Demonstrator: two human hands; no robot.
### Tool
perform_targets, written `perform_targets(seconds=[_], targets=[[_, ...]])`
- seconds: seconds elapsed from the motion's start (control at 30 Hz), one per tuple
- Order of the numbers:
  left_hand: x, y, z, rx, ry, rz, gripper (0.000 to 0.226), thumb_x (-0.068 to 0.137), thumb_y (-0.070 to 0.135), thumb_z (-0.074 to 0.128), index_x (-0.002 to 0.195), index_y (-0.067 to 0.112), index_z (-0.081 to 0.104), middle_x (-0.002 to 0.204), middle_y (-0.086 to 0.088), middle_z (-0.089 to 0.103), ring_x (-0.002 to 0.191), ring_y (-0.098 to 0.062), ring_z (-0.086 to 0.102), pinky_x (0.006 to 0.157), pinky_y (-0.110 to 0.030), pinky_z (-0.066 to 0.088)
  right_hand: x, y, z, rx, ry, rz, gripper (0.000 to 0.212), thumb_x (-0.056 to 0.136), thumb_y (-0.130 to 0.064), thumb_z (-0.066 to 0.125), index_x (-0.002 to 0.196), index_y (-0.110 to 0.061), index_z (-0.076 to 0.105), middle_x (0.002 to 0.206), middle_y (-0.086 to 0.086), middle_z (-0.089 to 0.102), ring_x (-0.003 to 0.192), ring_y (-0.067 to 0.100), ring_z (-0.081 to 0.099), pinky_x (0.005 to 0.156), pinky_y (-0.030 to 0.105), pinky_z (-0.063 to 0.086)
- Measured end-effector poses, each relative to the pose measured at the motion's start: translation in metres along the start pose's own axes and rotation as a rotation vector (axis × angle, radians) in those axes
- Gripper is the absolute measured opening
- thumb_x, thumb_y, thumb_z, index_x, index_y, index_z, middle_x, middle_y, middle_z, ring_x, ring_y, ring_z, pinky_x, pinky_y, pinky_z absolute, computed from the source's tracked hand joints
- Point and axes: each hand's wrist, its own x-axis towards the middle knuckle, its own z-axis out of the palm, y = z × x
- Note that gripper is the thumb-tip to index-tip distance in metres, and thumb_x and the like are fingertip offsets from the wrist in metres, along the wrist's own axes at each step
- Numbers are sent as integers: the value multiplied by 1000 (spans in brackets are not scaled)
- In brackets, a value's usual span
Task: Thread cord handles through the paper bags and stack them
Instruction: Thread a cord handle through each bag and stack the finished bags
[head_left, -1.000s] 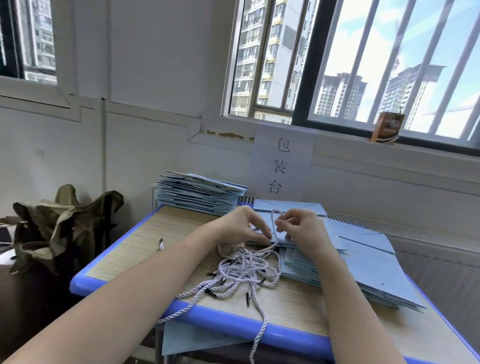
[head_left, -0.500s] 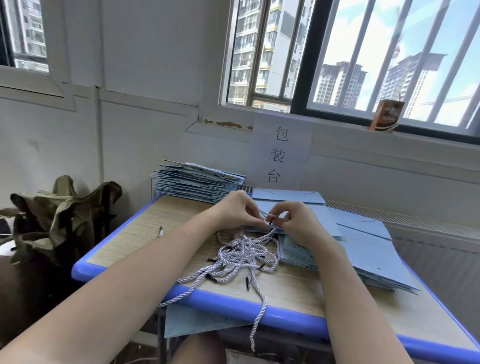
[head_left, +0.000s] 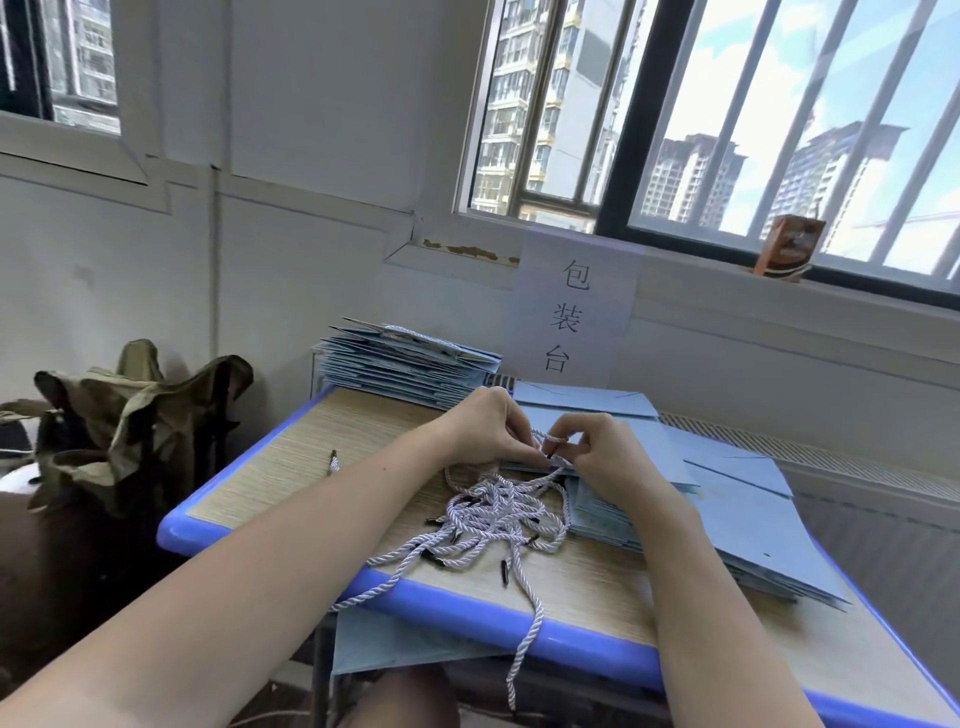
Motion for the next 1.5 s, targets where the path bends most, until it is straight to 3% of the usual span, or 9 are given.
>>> perform_targets(seconds=[0.13,0.33,0.5,0.63,0.9,1.03,1.17,1.4,1.5], targets=[[0,-1,1,6,5,-10,23,71,34,88,76,13,81,76,2,76,70,-8,69,69,-30,57,3,2,3,-30,19,13,31,88,3,64,76,-25,70,42,-14,45,44,3,41,43,17,35],[-2,-1,2,-7,30,13,24,72,30,88,73,9,80,51,6,54,47,-3,39,48,-14,28,5,-2,12,-108,21,-31,35,87,2,62,76,-32,62,65,-14,51,64,13,44,58,27,39],[0,-3,4,19,16,25,22,74,29,87,78,8,81,56,7,64,47,2,45,51,-10,31,4,0,11,-42,14,14,26,90,-3,65,82,-28,64,68,-17,56,59,4,45,52,21,34],[2,-3,2,30,14,24,24,74,32,87,75,10,80,66,-3,73,53,-1,50,54,-18,39,7,0,7,-29,22,8,16,90,-15,70,85,-28,64,90,-8,66,72,7,52,56,21,38],[-1,0,2,45,36,64,30,81,36,81,71,8,77,63,-3,70,51,-5,53,51,-20,41,2,1,1,-8,-8,25,14,97,-27,62,85,-24,68,68,-15,58,56,7,54,42,12,35],[-2,1,5,63,70,91,35,84,41,75,70,10,76,62,-4,69,57,-21,61,56,-38,52,1,-1,-1,-12,1,52,21,99,-35,59,84,-25,69,67,-12,57,60,8,53,51,22,37],[-3,4,8,61,113,95,34,89,37,72,70,9,73,58,-2,64,50,-7,51,52,-29,46,2,4,-1,-34,47,93,25,97,-42,58,77,-31,69,66,-6,59,66,16,57,62,28,44],[-1,8,9,140,174,107,29,92,29,70,72,9,70,57,2,57,52,-9,45,53,-22,37,5,2,-6,-3,6,84,26,95,-34,59,70,-36,66,78,-1,69,79,21,63,74,36,54],[-2,10,10,149,173,102,25,93,27,69,76,9,71,60,3,58,54,-11,49,55,-20,38,1,-1,-9,55,-21,75,18,94,-29,60,79,-30,70,81,0,69,80,18,62,68,29,49]])
